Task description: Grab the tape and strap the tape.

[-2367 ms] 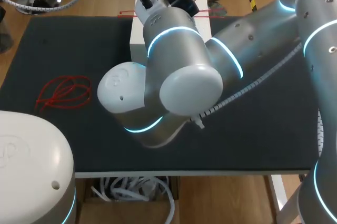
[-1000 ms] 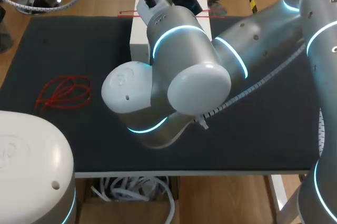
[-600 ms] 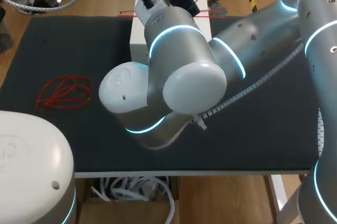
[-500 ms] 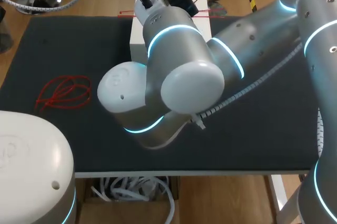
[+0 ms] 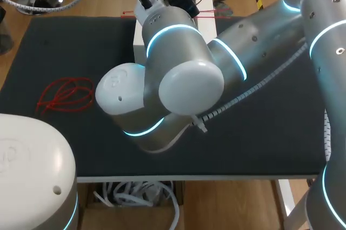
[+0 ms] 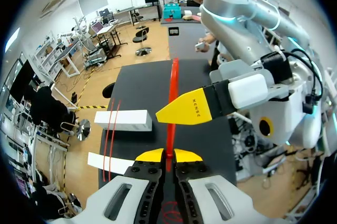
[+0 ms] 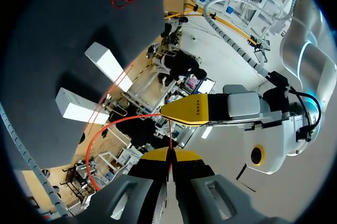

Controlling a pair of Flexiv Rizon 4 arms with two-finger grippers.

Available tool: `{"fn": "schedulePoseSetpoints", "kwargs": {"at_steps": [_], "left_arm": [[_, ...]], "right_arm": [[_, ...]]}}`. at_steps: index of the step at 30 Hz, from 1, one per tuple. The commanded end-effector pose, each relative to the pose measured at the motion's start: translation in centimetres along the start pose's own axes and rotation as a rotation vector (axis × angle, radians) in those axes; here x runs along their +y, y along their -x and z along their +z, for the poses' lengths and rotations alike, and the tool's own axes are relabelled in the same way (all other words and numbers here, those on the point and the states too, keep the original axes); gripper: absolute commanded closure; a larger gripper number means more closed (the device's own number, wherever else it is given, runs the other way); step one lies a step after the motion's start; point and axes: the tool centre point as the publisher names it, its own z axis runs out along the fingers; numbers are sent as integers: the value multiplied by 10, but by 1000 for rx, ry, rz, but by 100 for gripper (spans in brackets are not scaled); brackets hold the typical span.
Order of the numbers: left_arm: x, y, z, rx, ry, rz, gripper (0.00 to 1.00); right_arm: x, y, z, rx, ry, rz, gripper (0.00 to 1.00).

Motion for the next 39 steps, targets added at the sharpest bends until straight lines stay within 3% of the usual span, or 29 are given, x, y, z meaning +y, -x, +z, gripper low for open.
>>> {"fn": "schedulePoseSetpoints", "kwargs": {"at_steps": [1, 22, 23, 26, 39], "left_arm": [[-1, 0, -1, 2, 4, -1, 100], [-1, 0, -1, 2, 4, -1, 100], [-1, 0, -1, 2, 4, -1, 100], [-1, 0, -1, 2, 4, -1, 100], [-1, 0, -1, 2, 4, -1, 100]], "right_arm": [[0, 3, 0, 4, 4, -1, 100], [8, 1, 0, 10, 17, -23, 100], [8, 1, 0, 9, 18, -23, 79], [6, 1, -2, 9, 19, -24, 61], [-8, 2, -22, 36, 26, -16, 67]]}}
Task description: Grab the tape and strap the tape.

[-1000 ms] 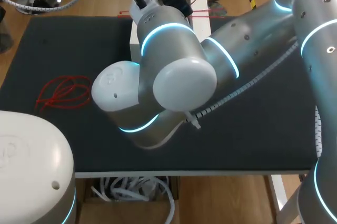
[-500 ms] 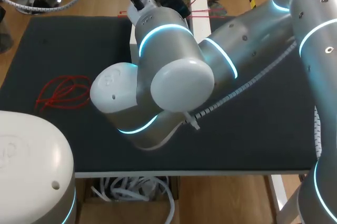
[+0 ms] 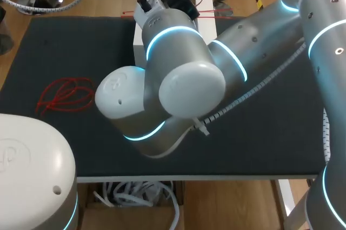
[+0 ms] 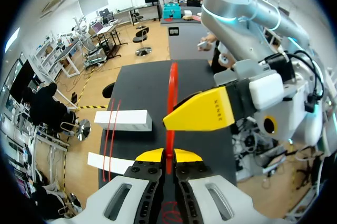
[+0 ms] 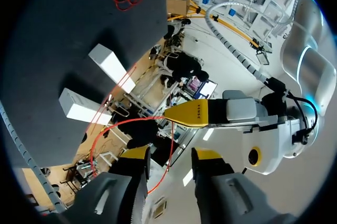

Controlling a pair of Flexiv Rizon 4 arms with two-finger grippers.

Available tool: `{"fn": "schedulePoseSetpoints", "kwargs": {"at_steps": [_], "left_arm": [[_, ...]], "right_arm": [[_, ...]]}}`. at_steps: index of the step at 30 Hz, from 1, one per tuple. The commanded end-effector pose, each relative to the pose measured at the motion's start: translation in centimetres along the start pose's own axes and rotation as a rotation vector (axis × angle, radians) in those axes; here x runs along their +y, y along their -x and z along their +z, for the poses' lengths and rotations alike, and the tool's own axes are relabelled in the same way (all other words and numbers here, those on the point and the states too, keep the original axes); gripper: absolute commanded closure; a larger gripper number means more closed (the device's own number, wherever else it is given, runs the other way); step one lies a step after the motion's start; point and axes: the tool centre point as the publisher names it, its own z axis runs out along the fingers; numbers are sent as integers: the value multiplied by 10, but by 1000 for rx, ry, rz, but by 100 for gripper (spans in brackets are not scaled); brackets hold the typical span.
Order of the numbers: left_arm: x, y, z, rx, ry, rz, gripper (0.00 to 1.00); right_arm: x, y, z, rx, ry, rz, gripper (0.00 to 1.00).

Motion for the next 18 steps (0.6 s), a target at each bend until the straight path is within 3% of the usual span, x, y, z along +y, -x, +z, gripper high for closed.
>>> {"fn": "schedulePoseSetpoints", "kwargs": {"at_steps": [1, 6, 11, 13, 15, 18], "left_arm": [[-1, 0, -1, 2, 4, -1, 100], [-1, 0, -1, 2, 4, -1, 100], [-1, 0, -1, 2, 4, -1, 100], [-1, 0, -1, 2, 4, -1, 100], [-1, 0, -1, 2, 4, -1, 100], [-1, 0, -1, 2, 4, -1, 100]], "right_arm": [[-12, 5, -13, 24, 16, -1, 67], [-35, 12, -30, 41, 7, 7, 64], [-63, 18, -38, 53, -34, 10, 50], [-75, 19, -40, 58, -53, 8, 16], [-85, 20, -41, 64, -72, 4, 21], [-100, 20, -42, 74, -102, -5, 15]]}}
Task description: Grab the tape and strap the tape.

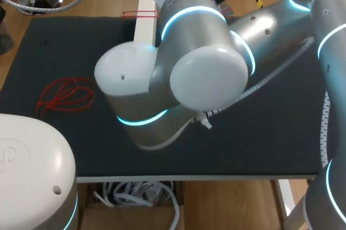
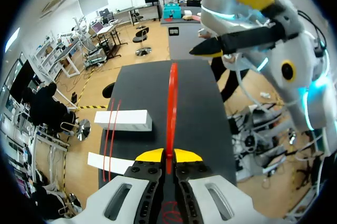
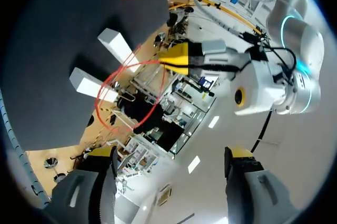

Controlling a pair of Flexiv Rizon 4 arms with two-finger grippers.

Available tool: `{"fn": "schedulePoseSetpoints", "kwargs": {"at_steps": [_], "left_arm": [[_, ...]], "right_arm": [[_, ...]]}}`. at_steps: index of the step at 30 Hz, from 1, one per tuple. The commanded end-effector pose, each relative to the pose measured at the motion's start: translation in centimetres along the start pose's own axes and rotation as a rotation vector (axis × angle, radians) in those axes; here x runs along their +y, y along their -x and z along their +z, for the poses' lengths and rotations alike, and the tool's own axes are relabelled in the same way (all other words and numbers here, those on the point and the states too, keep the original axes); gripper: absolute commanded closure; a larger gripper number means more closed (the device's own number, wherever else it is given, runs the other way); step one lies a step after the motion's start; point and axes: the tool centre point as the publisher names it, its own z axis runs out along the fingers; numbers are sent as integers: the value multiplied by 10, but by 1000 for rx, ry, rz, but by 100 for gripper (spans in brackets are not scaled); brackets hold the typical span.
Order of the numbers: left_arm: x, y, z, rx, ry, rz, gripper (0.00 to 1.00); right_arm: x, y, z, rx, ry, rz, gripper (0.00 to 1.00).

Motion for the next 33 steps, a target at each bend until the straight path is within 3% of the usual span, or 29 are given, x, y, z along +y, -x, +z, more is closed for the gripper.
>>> {"fn": "schedulePoseSetpoints", "kwargs": {"at_steps": [1, 2, 12, 15, 22, 27, 33], "left_arm": [[-1, 0, -1, 2, 4, -1, 100], [-1, 0, -1, 2, 4, -1, 100], [-1, 0, -1, 2, 4, -1, 100], [-1, 0, -1, 2, 4, -1, 100], [-1, 0, -1, 2, 4, -1, 100], [38, -7, 3, 10, 98, -124, 100], [107, -22, 16, 13, 196, -286, 100]], "right_arm": [[-25, 5, 5, 20, -5, -13, 8], [-30, 6, 6, 23, -16, -18, 0], [-67, 9, 21, 38, -105, -71, 0], [-73, 12, 21, 49, -105, -124, 0], [-73, 12, 21, 49, -105, -124, 0], [-73, 12, 21, 49, -105, -124, 0], [-73, 12, 21, 49, -105, -124, 0]]}}
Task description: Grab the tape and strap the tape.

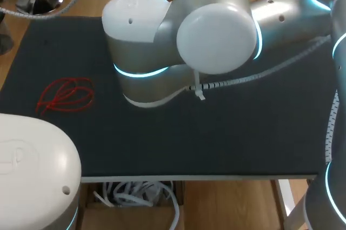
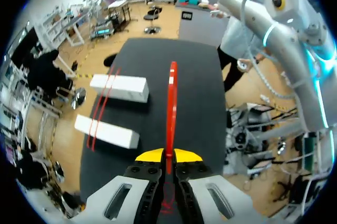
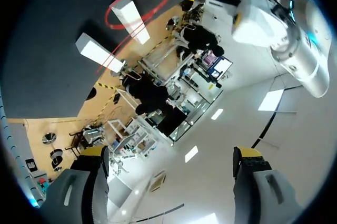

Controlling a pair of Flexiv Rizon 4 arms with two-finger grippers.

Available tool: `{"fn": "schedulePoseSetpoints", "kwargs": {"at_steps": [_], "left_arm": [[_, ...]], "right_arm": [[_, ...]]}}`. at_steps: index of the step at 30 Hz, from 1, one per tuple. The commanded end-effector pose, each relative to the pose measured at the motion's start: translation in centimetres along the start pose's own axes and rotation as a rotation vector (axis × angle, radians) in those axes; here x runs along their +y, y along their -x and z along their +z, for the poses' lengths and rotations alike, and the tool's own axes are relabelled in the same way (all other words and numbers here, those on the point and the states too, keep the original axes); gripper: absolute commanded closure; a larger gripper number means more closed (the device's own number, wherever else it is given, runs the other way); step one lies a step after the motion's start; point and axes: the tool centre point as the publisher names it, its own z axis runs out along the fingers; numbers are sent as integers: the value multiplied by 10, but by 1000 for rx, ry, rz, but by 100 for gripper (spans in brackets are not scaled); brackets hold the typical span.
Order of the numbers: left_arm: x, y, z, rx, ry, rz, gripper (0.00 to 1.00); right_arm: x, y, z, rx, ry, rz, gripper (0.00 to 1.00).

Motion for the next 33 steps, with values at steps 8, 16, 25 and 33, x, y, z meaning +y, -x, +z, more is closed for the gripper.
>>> {"fn": "schedulePoseSetpoints", "kwargs": {"at_steps": [8, 16, 25, 33], "left_arm": [[119, -2, 23, 16, 148, -214, 100], [208, -8, 30, 66, 263, -361, 100], [261, -11, 38, 28, 243, -472, 67], [270, -10, 39, 20, 243, -477, 0]], "right_arm": [[-2, 1, 0, 2, 3, -3, 0], [-2, 1, 0, 2, 3, -3, 0], [-2, 1, 0, 2, 3, -3, 0], [-2, 1, 0, 2, 3, -3, 0]]}}
